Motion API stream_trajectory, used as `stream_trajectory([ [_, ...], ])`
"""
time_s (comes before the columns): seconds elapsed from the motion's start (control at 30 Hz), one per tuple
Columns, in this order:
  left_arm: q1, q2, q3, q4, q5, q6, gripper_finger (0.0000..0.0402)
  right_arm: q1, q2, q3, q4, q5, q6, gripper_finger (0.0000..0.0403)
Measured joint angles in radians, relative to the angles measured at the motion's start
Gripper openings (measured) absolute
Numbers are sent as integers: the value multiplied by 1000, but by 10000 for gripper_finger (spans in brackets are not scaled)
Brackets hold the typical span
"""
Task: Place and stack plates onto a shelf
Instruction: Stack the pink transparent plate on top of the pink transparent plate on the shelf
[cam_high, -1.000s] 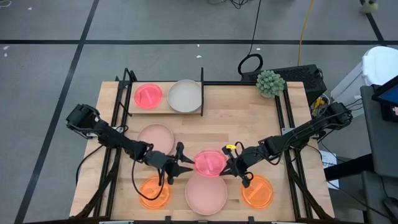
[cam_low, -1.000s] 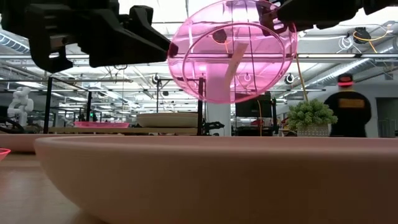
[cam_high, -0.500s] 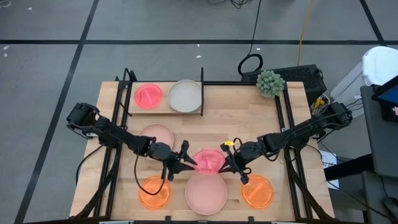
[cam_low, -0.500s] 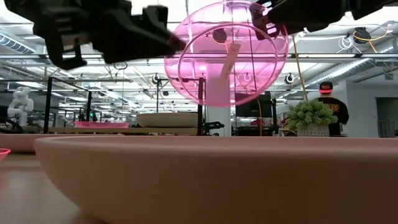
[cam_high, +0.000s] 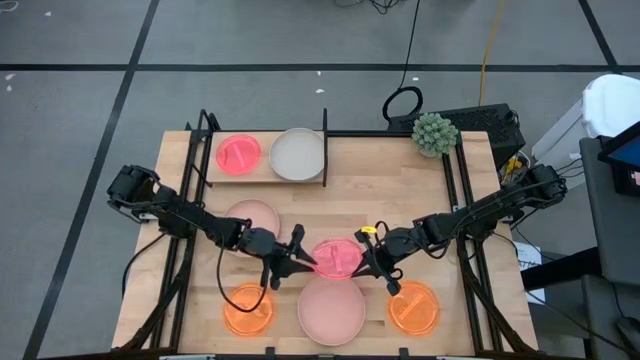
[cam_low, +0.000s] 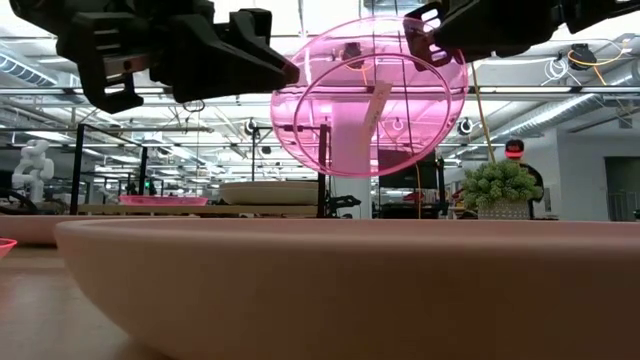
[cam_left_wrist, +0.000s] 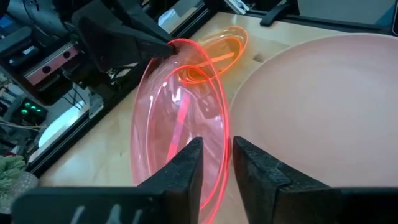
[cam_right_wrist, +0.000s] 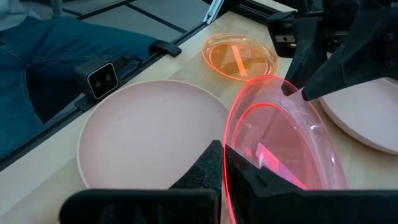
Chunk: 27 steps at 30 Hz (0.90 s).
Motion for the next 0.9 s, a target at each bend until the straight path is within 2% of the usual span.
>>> stream_trajectory([
  [0.57, 8, 0, 0, -37, 11, -30, 7, 0, 0, 0, 0, 5, -40, 0],
  [0.9, 8, 0, 0, -31, 60, -37, 5, 0, 0, 0, 75, 8, 13, 6],
])
